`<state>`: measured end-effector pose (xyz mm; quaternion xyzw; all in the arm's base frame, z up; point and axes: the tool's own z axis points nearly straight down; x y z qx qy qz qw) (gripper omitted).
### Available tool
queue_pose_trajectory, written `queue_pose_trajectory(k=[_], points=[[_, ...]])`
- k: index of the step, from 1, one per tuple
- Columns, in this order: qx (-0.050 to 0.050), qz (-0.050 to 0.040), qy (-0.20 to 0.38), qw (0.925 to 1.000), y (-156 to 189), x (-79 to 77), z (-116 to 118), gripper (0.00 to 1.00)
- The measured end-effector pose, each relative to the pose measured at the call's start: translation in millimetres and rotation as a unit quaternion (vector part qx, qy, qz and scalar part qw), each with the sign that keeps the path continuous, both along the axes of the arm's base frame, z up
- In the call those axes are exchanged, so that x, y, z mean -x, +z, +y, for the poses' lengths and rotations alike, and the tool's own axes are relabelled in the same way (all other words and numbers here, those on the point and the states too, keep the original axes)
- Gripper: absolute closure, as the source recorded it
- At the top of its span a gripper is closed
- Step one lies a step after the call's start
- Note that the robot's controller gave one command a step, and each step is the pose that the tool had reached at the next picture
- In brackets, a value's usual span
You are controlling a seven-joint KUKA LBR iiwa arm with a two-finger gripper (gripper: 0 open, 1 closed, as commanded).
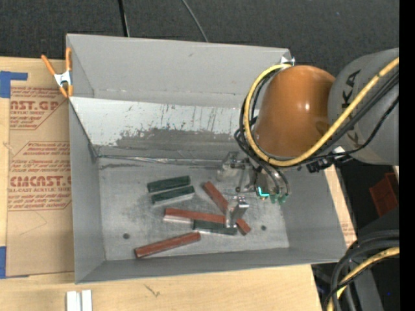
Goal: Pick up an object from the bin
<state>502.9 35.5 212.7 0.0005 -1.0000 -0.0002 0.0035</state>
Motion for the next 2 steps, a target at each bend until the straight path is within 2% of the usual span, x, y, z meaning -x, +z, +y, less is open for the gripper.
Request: queue_pose_trajectory(k=[1,2], points=[[0.000,-0.0039,0.000,1.0000,3.6,-1.7,-0.2,0.00],[0.000,-0.0072,0.012,0.9999,-52.0,-8.4,-4.6,0.00]])
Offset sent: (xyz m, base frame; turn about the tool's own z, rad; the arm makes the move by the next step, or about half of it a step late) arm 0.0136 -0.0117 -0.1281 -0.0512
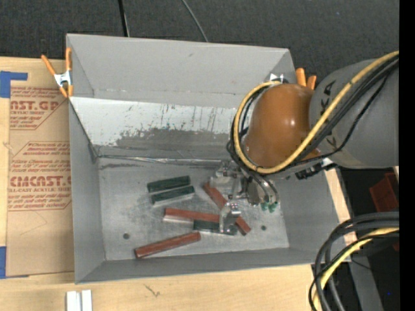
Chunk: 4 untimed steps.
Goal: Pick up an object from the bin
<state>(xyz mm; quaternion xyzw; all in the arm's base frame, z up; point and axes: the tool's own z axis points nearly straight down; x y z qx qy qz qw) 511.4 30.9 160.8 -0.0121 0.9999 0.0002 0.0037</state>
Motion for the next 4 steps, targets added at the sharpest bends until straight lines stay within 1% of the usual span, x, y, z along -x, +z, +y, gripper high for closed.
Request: queue_pose_trajectory(k=[1,2,3,4], points=[[0.000,0.0006,0.007,1.0000,-23.4,0.7,-2.8,0.00],[0.001,0.0042,0.010,0.9999,-43.3,2.8,-2.4,0.00],[0.000,0.0062,0.020,0.9998,-2.7,5.0,6.9,0.00],[0.001,0.0016,0.132,0.9912,-86.6,4.4,12.9,1.00]])
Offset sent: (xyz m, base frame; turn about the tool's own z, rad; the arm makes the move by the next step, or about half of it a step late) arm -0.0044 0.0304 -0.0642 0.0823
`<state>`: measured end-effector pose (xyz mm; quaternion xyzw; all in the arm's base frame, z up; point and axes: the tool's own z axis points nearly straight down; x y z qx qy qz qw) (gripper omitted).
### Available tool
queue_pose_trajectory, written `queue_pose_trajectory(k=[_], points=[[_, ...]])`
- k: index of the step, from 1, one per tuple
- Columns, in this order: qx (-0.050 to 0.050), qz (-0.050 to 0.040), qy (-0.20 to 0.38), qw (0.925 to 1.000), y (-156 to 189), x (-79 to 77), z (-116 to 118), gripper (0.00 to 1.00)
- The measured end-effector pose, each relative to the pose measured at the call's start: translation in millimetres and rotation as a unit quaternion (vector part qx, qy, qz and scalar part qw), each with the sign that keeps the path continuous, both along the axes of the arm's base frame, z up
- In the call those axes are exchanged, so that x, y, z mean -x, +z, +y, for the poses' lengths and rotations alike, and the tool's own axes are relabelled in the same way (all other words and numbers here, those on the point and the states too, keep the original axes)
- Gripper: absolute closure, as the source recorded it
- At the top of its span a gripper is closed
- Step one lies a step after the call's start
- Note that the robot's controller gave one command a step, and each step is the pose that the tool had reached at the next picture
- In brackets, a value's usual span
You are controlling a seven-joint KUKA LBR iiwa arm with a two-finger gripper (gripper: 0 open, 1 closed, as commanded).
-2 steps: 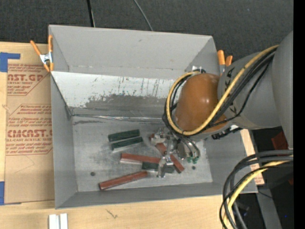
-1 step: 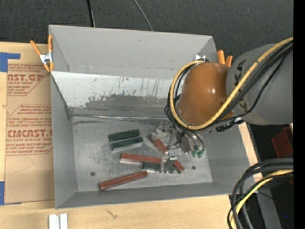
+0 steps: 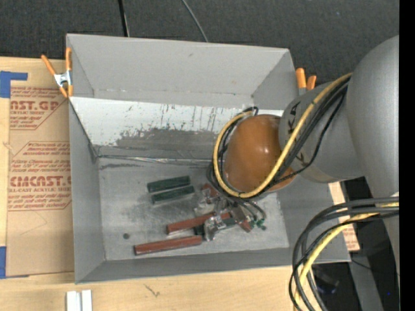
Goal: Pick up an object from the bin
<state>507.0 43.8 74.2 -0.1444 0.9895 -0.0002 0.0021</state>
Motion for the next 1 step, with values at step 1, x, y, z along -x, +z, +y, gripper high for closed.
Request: queue_pose_trajectory(k=[1], points=[[0.000,0.0000,0.000,1.0000,0.0,0.0,-0.1,1.00]])
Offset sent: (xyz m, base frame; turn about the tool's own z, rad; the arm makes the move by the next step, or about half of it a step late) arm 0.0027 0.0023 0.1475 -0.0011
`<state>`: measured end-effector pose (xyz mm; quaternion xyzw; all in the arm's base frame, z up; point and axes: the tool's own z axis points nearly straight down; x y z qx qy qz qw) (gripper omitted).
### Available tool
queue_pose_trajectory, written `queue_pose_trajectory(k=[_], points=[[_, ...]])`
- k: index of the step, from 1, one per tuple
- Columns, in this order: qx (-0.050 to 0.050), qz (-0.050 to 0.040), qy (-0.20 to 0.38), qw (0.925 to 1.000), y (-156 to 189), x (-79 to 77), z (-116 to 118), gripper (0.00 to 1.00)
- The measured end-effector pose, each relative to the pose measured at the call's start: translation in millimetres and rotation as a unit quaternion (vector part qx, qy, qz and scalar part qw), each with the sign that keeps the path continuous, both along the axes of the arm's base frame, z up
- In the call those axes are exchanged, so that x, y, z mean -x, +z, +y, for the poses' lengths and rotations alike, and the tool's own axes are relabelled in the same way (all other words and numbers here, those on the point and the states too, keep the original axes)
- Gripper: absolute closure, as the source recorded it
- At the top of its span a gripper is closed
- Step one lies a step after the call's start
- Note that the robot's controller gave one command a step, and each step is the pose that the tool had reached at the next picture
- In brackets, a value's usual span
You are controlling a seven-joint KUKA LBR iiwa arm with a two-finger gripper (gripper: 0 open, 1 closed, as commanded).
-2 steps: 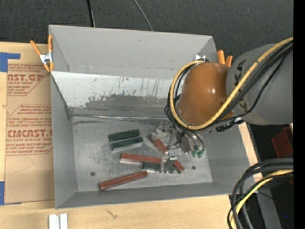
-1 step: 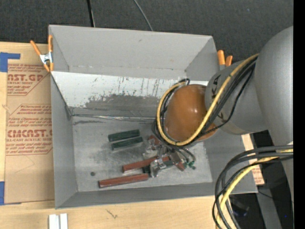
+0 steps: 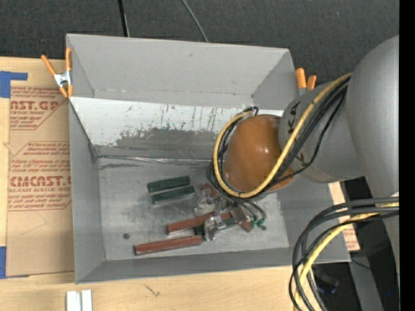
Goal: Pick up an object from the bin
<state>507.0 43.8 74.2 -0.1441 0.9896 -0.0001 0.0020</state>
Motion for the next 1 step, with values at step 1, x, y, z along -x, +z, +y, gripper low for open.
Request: queue_pose_trajectory(k=[1], points=[[0.000,0.0007,0.001,1.0000,147.3,-3.4,3.2,1.00]])
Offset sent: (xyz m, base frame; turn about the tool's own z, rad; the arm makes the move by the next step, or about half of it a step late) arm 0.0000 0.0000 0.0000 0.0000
